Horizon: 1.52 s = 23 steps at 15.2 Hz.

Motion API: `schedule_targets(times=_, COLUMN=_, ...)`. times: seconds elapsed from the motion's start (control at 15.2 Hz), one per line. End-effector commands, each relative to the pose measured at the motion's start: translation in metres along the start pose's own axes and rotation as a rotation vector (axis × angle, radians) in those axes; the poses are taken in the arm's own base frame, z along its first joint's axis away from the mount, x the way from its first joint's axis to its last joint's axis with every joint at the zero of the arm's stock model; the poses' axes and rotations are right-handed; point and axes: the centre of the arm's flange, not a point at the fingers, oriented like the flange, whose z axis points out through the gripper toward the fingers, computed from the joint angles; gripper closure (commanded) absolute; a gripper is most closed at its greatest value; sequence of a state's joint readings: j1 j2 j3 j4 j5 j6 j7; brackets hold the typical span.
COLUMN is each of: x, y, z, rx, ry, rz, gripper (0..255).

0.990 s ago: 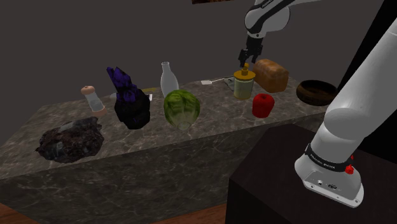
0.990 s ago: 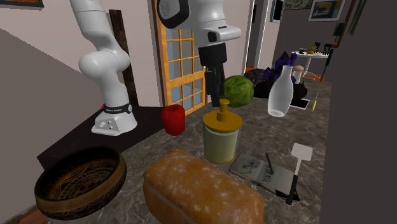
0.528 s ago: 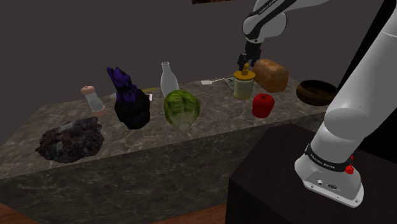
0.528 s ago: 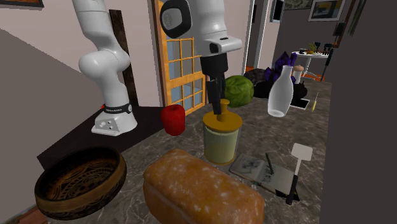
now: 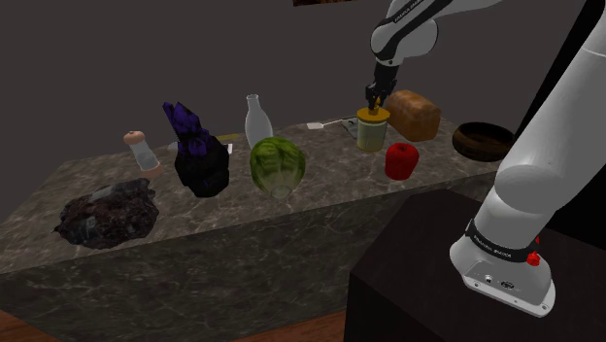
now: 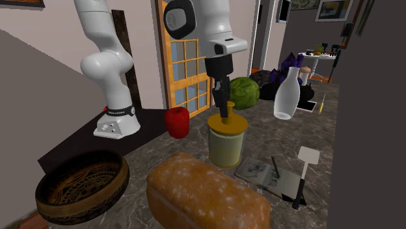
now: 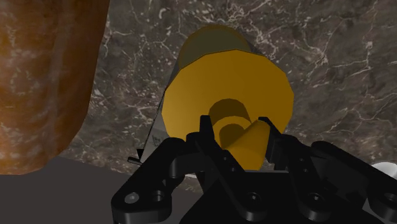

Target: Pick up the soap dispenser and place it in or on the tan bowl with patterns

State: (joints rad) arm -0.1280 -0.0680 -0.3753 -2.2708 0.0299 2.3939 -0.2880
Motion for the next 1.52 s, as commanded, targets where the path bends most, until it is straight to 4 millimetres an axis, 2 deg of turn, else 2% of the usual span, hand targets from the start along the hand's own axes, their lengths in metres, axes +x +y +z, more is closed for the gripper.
schedule_targets(times=0.0, x=0.000, y=0.000, z=0.000, rx=0.000, ry=0.000, rz=0.000, gripper=255)
schedule_targets(times=0.4, x=0.000, y=0.000, z=0.000, rx=0.000, ry=0.000, rz=0.000, gripper=255)
schedule_targets(times=1.45, x=0.016, y=0.001, z=-0.083, rx=0.000, ry=0.000, rz=0.000, gripper=255)
